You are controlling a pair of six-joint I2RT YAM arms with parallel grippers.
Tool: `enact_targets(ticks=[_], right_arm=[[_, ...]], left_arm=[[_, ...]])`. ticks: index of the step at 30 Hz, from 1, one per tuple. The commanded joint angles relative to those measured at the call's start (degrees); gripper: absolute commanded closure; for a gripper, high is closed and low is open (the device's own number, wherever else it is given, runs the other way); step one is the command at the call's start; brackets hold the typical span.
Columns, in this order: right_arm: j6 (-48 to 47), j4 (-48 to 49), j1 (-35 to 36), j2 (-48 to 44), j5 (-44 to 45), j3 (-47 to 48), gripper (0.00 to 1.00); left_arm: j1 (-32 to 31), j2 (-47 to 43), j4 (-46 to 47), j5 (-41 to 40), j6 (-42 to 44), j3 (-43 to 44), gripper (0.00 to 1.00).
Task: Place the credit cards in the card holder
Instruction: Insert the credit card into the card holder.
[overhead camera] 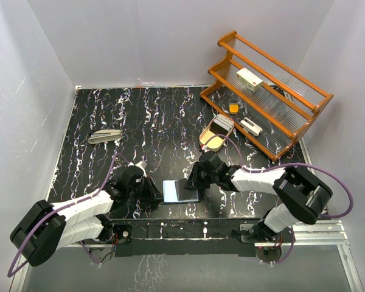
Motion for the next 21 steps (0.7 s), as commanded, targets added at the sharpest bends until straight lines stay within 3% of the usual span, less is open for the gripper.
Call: enact_targets(ticks=[1,8,14,21], right_arm=[[2.4,4.3,0.0,-0.4,1.6,-2.1,0.9],[4.5,6.4,0.8,-0.6,1.0,-3.5,0.83],[0.6,-3.2,0.9,-3.8,4.0,-0.6,0.71],[-1.4,-6.5,0.9,-4.5,2.6,0.8,0.67]], left_arm=[[-0.7,-0.1,-1.3,1.3,-1.3,-1.7,1.0],[-1.0,-1.0,1.3,1.7,-4.0,-3.7,1.0],[-1.0,-0.6,0.1,1.3,-3.4,-2.6,1.0],[-1.0,-0.7,-0.3,0.8,-3.2,-2.5,1.0]])
